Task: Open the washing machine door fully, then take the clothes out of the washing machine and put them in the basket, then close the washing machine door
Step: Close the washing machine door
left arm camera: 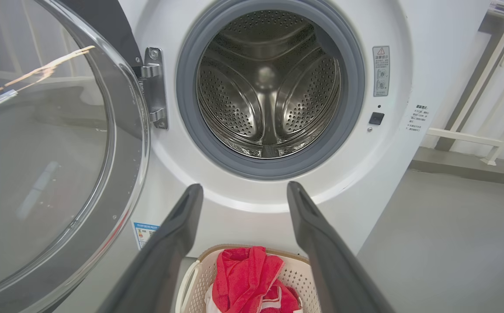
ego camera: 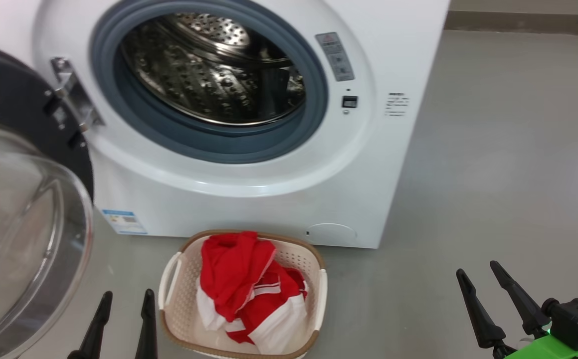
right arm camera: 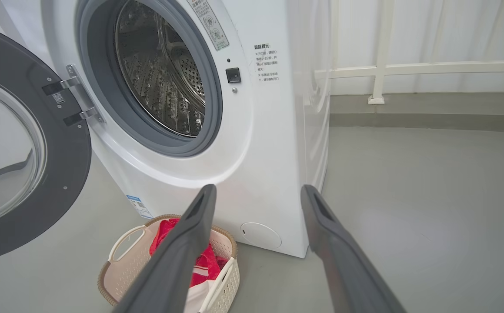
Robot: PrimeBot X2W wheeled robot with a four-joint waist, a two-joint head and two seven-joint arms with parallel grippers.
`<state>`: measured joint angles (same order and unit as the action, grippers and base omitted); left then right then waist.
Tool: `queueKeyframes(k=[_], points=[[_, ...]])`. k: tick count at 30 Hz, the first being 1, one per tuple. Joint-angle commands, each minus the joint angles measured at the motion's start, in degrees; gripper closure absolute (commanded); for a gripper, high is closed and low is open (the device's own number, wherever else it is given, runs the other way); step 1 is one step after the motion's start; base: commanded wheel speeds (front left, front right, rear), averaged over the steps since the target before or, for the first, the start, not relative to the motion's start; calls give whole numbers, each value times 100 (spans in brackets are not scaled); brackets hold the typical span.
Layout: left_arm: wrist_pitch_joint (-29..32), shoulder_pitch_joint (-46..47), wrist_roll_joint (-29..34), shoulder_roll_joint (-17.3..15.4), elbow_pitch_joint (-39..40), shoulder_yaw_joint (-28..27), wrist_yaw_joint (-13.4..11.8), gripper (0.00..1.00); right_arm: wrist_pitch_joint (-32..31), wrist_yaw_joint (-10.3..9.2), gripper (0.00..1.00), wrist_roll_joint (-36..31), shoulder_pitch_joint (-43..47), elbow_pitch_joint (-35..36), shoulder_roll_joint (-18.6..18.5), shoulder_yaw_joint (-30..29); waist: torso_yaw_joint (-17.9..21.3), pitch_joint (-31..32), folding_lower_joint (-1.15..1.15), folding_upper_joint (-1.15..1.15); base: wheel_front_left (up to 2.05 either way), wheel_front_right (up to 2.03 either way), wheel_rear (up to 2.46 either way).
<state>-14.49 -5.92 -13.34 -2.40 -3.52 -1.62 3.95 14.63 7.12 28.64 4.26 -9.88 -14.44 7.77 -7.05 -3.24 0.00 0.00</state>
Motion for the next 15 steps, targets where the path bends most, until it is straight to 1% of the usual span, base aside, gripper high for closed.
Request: queueKeyframes(k=[1, 9, 15], points=[[-51, 61, -61, -48, 116, -149, -77, 0, 37, 36, 0, 8, -197, 110, -160, 125, -331, 37, 0, 0, 0, 0, 0], [-51, -22, -113, -48, 125, -95, -148, 0, 37, 36, 0, 29, -197, 98, -216, 211, -986, 88, 0, 0, 0, 0, 0], [-51, -114, -184, -48, 135, -53, -201, 0, 37, 36, 0, 39, -228, 86, -230, 340, -1385, 148, 0, 0, 0, 0, 0]])
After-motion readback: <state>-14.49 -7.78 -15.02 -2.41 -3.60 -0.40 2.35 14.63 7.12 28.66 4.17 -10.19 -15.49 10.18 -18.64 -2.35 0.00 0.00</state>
